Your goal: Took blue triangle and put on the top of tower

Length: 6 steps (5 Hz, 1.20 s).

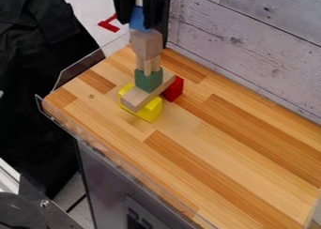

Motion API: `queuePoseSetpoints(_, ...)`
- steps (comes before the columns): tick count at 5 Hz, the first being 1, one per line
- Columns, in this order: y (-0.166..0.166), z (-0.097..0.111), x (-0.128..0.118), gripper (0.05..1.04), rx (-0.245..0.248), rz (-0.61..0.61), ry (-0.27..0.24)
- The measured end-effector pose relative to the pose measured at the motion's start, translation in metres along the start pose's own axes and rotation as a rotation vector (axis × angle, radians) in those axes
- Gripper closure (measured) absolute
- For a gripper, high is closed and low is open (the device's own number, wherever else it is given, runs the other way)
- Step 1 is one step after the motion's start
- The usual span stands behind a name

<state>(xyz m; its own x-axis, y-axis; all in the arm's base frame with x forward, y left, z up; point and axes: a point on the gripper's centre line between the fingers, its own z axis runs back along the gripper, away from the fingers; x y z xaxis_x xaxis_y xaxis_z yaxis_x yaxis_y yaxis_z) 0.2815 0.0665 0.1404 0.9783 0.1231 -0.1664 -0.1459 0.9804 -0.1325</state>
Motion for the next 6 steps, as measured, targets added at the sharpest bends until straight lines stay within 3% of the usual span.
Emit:
queuePoseSetpoints(1,-0.001,-0.004,0.003,0.490,0.001,0.008,0.013)
queuePoseSetpoints(2,-0.002,-0.007,0.006,0.191,-0.001,0.017,0.026)
queuePoseSetpoints(3,-0.003,-0.008,0.008,0.079,-0.011,0.031,0.017)
queuePoseSetpoints(4,-0.003,-0.012,0.007,0.083,-0.011,0.051,0.023)
queuePoseSetpoints(5,-0.005,0.000,0.003,0.083,-0.002,0.066,-0.013)
queuePoseSetpoints(6,-0.018,0.017,-0.008,0.083,0.063,0.058,-0.021)
